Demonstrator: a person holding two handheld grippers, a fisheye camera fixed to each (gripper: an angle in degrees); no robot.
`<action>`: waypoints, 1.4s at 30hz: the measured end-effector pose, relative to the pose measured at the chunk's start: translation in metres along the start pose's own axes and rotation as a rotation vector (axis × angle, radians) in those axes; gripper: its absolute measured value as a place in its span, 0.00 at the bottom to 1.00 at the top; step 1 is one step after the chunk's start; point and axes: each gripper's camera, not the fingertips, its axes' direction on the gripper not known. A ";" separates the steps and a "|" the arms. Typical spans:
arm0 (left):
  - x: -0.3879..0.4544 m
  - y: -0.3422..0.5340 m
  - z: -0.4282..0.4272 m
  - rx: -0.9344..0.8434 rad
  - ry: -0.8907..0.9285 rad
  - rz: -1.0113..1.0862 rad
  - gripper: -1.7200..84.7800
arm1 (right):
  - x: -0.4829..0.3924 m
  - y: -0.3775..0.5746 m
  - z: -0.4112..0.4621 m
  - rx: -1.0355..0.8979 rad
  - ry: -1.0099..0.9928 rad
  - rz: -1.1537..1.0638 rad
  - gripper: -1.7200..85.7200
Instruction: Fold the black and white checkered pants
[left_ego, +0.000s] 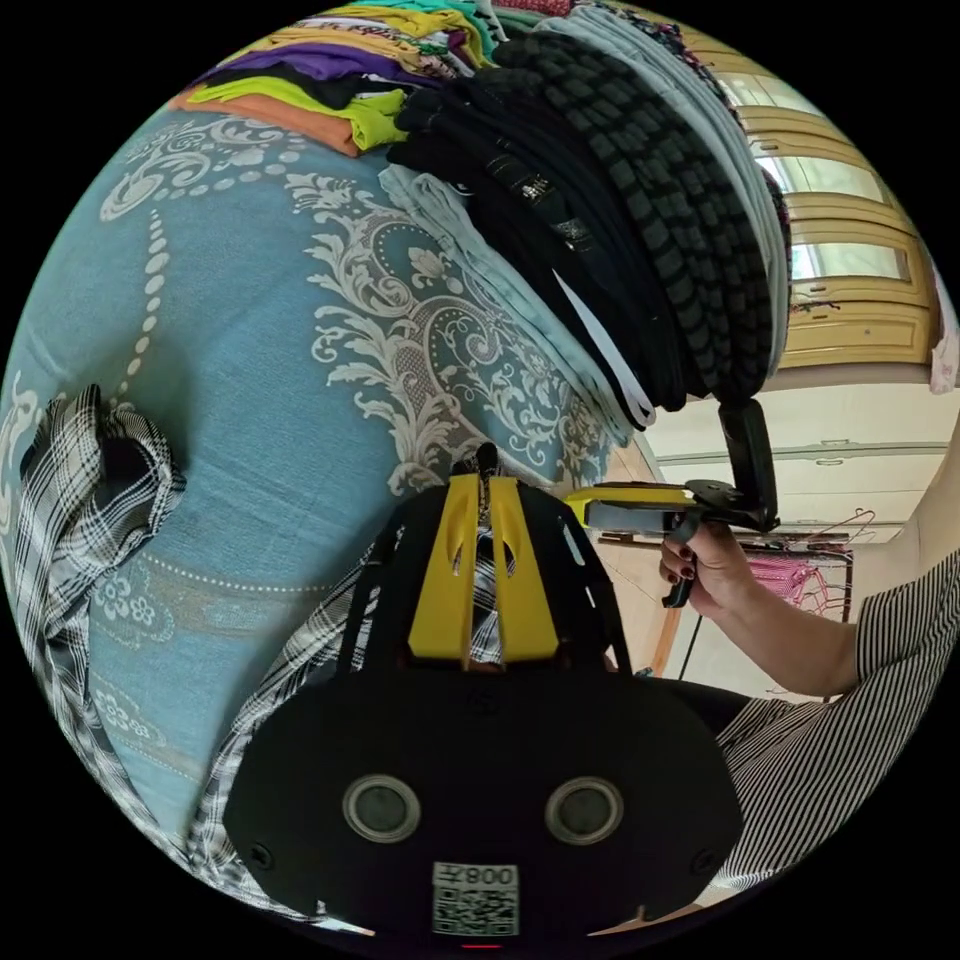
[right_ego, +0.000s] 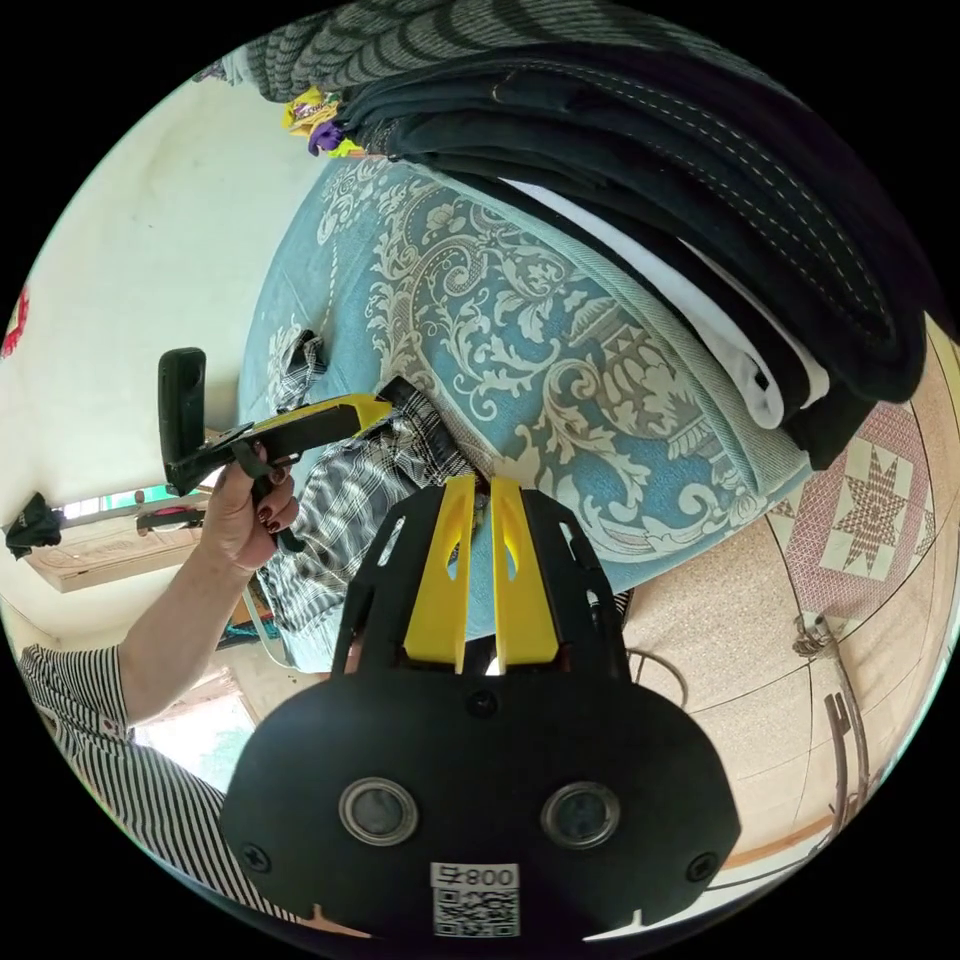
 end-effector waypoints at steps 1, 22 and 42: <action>0.001 -0.002 -0.001 0.010 0.017 0.007 0.05 | 0.003 0.001 -0.001 -0.007 -0.032 -0.003 0.05; -0.041 -0.020 -0.032 0.192 0.073 0.010 0.07 | -0.020 0.000 -0.033 0.073 0.129 -0.059 0.02; -0.172 0.076 -0.188 0.324 -0.102 -0.269 0.11 | -0.135 -0.066 -0.037 0.017 0.112 -0.204 0.02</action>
